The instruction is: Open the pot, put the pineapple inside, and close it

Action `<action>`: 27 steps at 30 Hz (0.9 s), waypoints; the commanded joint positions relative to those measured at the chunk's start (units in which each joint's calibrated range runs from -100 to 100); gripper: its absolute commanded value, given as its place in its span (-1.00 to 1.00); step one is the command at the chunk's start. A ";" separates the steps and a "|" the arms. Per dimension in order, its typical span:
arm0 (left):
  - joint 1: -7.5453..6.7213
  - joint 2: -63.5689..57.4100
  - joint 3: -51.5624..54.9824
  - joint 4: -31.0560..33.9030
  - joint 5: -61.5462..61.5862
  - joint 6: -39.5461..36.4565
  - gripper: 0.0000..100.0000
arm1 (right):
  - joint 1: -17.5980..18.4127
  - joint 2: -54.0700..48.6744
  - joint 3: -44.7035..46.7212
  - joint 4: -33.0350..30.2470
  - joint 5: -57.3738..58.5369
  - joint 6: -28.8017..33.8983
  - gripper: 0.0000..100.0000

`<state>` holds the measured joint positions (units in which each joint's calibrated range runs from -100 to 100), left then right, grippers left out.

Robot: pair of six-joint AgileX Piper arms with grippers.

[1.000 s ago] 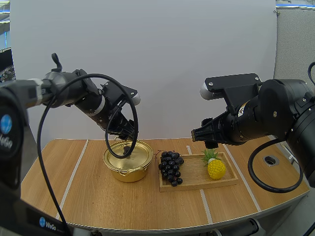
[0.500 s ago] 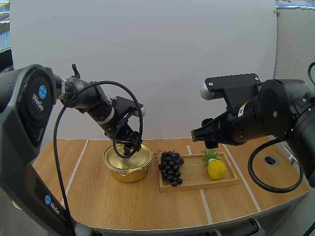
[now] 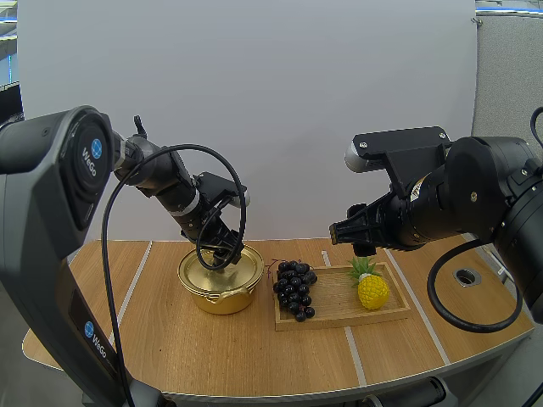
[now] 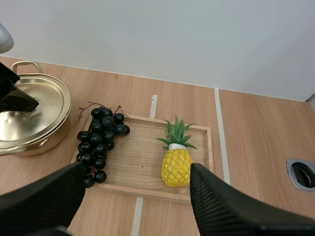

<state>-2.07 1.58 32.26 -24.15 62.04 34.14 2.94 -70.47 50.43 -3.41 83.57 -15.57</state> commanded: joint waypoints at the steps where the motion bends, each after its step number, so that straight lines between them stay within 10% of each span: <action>1: -0.16 0.18 -0.47 0.08 -0.45 -0.04 1.00 | -0.18 -0.07 -0.60 -0.37 -1.13 -0.13 1.00; 19: 0.90 0.17 -0.47 0.20 3.59 -0.79 0.99 | -0.18 -0.07 -0.60 -0.37 -1.13 -0.13 1.00; 27: 0.90 0.17 -0.47 0.20 5.13 -0.79 -1.00 | -0.18 -0.07 -0.60 -0.37 -1.13 -0.13 1.00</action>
<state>-1.22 1.82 32.26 -23.70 66.78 33.60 2.94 -70.47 50.43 -3.41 83.57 -15.57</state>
